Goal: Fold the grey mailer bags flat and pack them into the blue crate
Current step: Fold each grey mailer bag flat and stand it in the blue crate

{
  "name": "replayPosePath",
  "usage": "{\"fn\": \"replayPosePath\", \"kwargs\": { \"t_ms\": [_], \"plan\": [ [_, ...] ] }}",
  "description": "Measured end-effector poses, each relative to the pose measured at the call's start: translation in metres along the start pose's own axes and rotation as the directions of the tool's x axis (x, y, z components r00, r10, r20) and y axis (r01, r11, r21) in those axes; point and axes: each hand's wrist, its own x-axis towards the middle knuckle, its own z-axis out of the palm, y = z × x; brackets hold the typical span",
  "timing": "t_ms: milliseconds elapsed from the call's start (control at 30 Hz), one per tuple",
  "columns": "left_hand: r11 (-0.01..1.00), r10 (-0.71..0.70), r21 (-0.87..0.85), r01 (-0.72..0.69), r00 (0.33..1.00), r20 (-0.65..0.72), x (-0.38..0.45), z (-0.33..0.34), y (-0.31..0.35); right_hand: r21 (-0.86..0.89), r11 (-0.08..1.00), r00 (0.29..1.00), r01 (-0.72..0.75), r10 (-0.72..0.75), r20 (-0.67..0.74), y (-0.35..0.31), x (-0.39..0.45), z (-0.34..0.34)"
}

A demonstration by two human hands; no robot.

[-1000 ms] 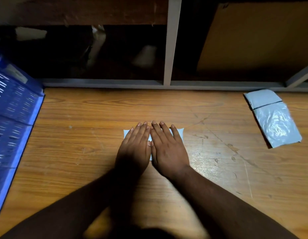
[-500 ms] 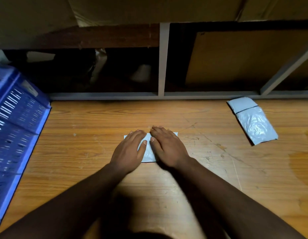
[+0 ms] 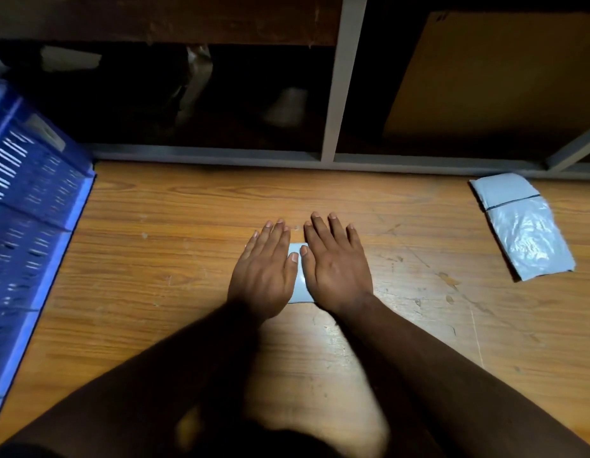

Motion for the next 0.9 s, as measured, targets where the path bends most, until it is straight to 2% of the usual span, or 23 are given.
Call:
{"fn": "replayPosePath", "kwargs": {
  "t_ms": [133,300,367,467,733,900],
  "plan": [
    [0.999,-0.007,-0.046,0.01,0.998,0.068,-0.003,-0.008,-0.009,0.081,0.995,0.998,0.056,-0.058,0.02,0.015,-0.004,-0.001],
    [0.996,-0.028,-0.084,0.04,0.989,0.145,0.001,-0.013,-0.007,0.149,0.989,0.997,0.017,-0.029,0.077,0.017,-0.006,-0.009],
    [0.996,-0.019,-0.082,0.032,0.987,0.161,0.001,-0.019,-0.006,0.174,0.985,0.998,-0.016,0.006,0.057,0.012,-0.005,-0.019],
    [0.998,0.012,-0.056,-0.006,0.995,0.098,-0.002,-0.022,0.002,0.085,0.996,0.998,0.012,-0.007,-0.059,-0.003,-0.009,-0.02],
    [0.998,0.053,0.022,-0.05,0.99,-0.133,-0.009,0.001,0.01,-0.045,0.999,1.0,0.003,-0.002,0.014,-0.013,-0.013,-0.001],
    [0.999,0.042,0.012,-0.041,0.994,-0.096,-0.008,0.001,0.011,-0.039,0.999,0.999,0.015,-0.013,0.044,-0.012,-0.01,0.002]
  ]
}}
